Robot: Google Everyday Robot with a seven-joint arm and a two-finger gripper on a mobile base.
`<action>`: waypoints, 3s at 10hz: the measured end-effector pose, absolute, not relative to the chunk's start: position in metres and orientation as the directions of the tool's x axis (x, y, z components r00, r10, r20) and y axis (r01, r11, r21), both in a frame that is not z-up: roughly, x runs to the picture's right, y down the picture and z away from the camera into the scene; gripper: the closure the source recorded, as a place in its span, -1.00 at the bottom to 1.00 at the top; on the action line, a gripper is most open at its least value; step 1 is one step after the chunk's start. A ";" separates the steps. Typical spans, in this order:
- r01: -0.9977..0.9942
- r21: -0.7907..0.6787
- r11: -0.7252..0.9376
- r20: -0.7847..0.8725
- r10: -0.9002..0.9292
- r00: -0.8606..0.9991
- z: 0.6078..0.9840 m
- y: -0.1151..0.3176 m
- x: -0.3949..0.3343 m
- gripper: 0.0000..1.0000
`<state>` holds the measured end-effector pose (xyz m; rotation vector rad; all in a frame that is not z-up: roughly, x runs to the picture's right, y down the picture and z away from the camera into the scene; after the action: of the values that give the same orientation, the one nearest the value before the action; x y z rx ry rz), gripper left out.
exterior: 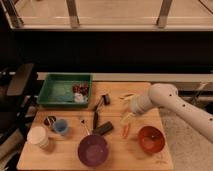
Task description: Wipe purple bowl with brush
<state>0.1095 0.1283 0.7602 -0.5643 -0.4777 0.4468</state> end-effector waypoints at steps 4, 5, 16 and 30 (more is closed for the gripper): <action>-0.290 -0.599 0.746 0.287 0.538 0.793 0.762 0.128 0.110 -0.60; -0.314 -0.603 0.733 0.277 0.562 0.779 0.765 0.128 0.105 -0.60; -0.440 -0.647 0.623 0.219 0.704 0.676 0.821 0.133 0.035 -0.60; -0.499 -0.693 0.520 0.154 0.783 0.602 0.853 0.150 -0.041 -0.60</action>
<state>-0.0415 0.1504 0.8526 -0.6494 -0.4881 0.8062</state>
